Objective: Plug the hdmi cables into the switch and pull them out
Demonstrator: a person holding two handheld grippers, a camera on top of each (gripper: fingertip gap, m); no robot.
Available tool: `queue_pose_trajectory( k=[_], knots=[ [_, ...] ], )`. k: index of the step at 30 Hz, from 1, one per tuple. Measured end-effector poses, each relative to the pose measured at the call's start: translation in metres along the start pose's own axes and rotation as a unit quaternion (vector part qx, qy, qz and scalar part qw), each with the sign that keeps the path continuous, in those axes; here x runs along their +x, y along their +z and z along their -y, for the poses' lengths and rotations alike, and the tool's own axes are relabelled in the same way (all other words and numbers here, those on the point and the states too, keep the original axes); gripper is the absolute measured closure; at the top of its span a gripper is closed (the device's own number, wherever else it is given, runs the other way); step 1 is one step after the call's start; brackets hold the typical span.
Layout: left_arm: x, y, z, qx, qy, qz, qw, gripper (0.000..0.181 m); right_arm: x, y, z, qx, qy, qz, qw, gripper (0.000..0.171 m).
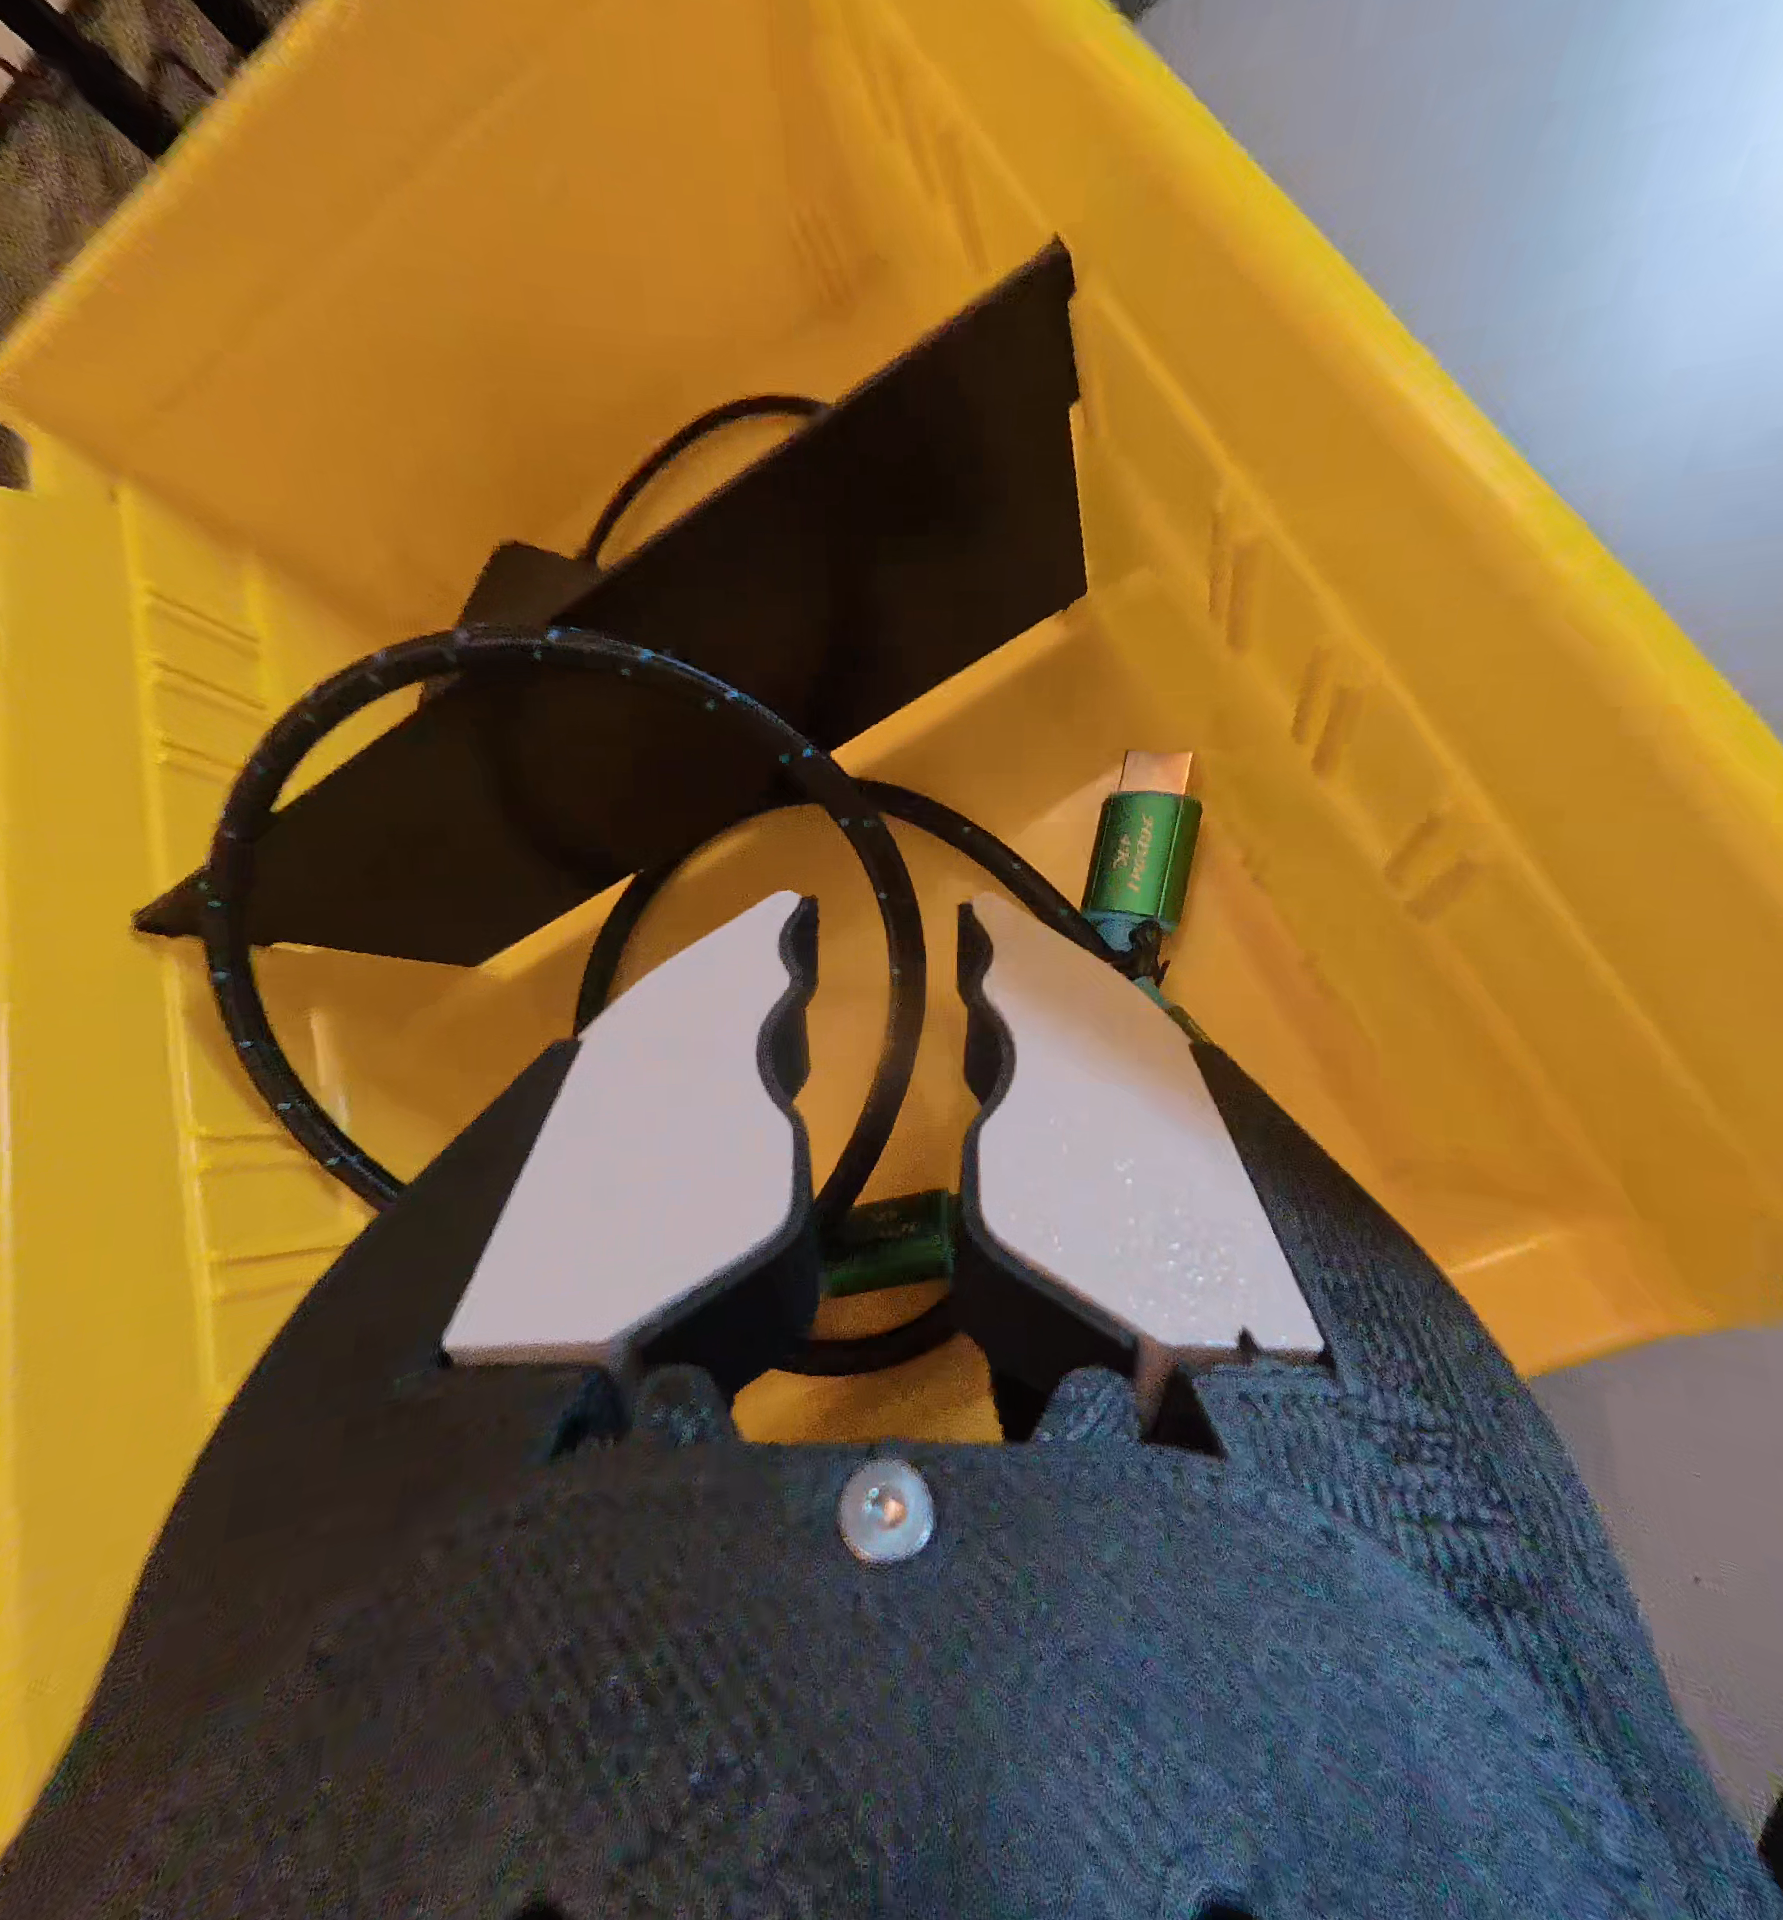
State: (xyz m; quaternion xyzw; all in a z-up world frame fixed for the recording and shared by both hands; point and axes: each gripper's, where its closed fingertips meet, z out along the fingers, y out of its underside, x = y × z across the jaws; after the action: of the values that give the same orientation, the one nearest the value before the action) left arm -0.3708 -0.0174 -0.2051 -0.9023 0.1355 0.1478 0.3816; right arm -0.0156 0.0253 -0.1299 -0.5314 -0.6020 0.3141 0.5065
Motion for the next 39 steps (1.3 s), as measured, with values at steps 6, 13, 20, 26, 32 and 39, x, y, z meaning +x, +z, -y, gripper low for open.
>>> queue_pose_trajectory(
  k=[6,13,20,26,32,39],
  knots=[
    [-0.014,-0.009,0.017,0.002,0.006,0.032,0.999,0.173,0.001,-0.003,0.002,0.000,-0.007,-0.006,1.000,0.149],
    [0.042,-0.207,0.147,0.496,-0.121,-0.262,0.819,0.174,0.008,-0.002,0.000,0.008,0.010,-0.012,1.000,0.149],
    [0.160,-0.166,0.154,0.395,-0.209,-0.556,0.701,0.174,0.023,-0.011,0.008,0.023,0.021,-0.058,0.998,0.149],
    [0.216,-0.095,0.125,0.233,-0.191,-0.533,0.791,0.170,0.047,-0.022,-0.001,0.013,0.047,-0.107,0.993,0.149],
    [0.199,-0.106,0.123,0.258,-0.198,-0.537,0.778,0.173,0.043,-0.021,0.002,0.026,0.044,-0.095,0.994,0.149],
    [0.217,-0.140,0.131,0.288,-0.180,-0.619,0.708,0.172,0.036,-0.014,0.000,0.018,0.021,-0.090,0.996,0.149]
  ],
)
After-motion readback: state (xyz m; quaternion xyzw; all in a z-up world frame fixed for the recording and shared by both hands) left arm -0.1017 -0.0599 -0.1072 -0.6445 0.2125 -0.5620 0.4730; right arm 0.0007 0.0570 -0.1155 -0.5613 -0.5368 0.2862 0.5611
